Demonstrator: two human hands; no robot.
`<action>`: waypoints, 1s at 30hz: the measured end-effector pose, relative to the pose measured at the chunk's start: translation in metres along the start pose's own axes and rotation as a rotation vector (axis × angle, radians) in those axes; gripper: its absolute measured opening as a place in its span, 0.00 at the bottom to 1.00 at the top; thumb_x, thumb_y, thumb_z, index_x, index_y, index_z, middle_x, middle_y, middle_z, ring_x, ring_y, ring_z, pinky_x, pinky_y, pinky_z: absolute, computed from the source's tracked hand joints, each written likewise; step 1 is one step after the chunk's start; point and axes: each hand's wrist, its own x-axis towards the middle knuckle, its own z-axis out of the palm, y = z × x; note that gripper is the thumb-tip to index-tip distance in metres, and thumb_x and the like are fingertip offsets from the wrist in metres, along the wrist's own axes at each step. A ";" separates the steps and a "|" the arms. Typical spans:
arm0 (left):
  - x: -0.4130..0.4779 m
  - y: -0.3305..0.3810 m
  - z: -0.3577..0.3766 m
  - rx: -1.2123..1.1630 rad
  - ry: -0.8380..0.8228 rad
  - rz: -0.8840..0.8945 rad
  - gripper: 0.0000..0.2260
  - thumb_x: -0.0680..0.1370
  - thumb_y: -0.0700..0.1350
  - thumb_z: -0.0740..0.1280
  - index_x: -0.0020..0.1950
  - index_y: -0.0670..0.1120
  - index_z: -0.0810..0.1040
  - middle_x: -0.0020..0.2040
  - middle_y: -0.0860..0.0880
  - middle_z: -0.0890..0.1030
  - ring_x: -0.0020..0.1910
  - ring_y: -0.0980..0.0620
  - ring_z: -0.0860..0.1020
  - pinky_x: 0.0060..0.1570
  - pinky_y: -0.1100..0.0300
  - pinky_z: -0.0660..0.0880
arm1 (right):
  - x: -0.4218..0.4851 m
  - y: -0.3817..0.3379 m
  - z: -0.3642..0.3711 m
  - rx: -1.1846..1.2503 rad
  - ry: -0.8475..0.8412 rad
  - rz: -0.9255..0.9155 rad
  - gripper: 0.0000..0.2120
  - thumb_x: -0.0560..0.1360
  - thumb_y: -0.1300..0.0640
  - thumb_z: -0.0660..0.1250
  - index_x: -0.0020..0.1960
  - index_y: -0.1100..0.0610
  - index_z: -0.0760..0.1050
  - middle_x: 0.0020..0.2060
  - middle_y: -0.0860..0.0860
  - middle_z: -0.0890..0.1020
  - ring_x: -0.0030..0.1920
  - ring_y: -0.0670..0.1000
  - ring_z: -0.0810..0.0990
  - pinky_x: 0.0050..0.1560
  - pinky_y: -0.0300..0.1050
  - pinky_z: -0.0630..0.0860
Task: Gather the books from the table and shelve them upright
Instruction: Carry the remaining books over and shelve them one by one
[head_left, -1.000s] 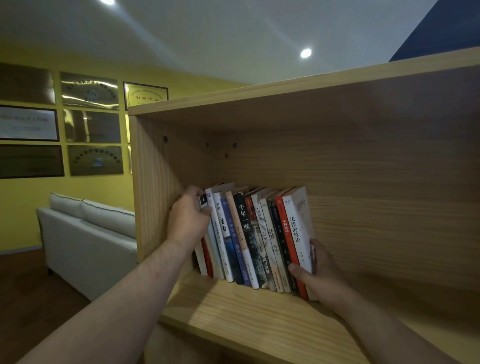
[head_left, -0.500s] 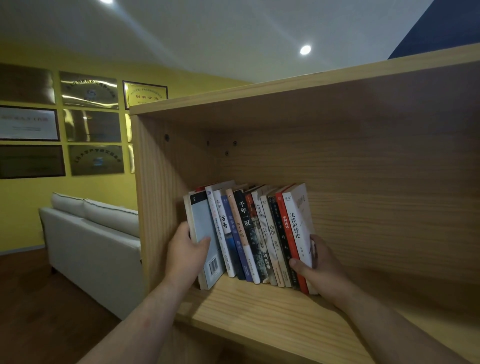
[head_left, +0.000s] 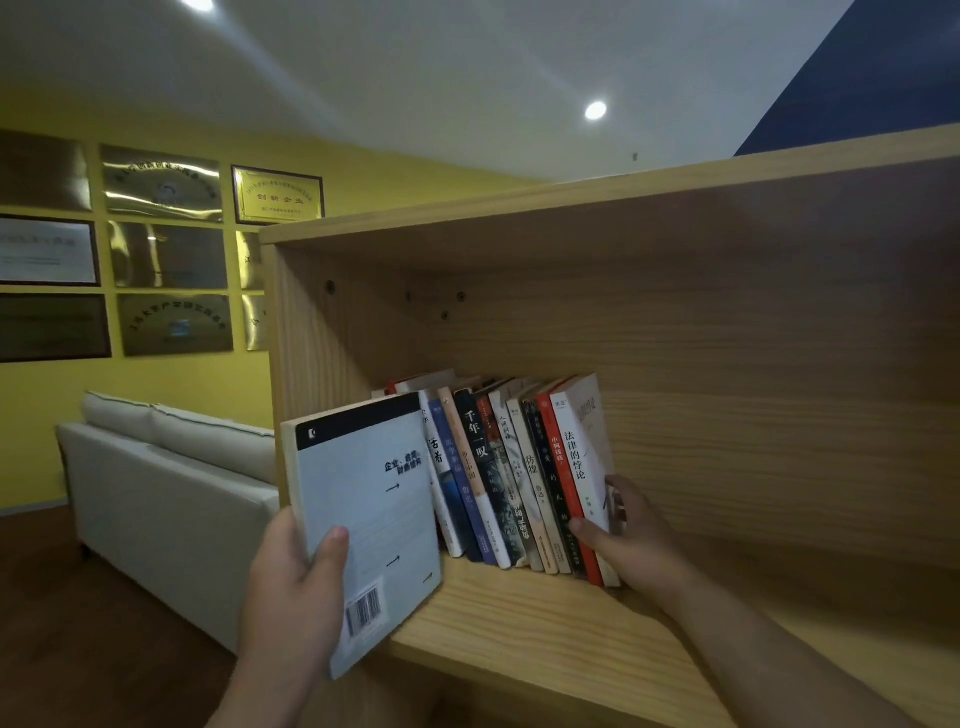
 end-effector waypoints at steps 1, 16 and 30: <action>-0.002 0.004 -0.002 -0.044 -0.018 -0.015 0.03 0.82 0.41 0.64 0.52 0.48 0.74 0.48 0.49 0.80 0.45 0.50 0.79 0.39 0.54 0.74 | -0.004 -0.004 0.000 0.014 -0.025 -0.006 0.33 0.75 0.50 0.75 0.74 0.46 0.63 0.56 0.38 0.76 0.56 0.44 0.75 0.51 0.40 0.74; -0.034 0.043 0.092 -0.055 -0.807 -0.058 0.08 0.80 0.50 0.66 0.58 0.60 0.76 0.57 0.57 0.83 0.57 0.55 0.81 0.56 0.53 0.81 | -0.092 -0.037 -0.059 0.517 -0.009 0.154 0.12 0.77 0.60 0.71 0.61 0.58 0.78 0.51 0.59 0.87 0.51 0.65 0.86 0.53 0.67 0.82; -0.012 -0.012 0.095 0.813 -0.922 0.304 0.28 0.75 0.69 0.59 0.70 0.58 0.71 0.61 0.59 0.72 0.61 0.57 0.70 0.66 0.56 0.68 | -0.048 -0.043 -0.041 0.140 0.427 -0.036 0.12 0.79 0.63 0.67 0.59 0.51 0.74 0.48 0.44 0.80 0.52 0.50 0.80 0.47 0.45 0.80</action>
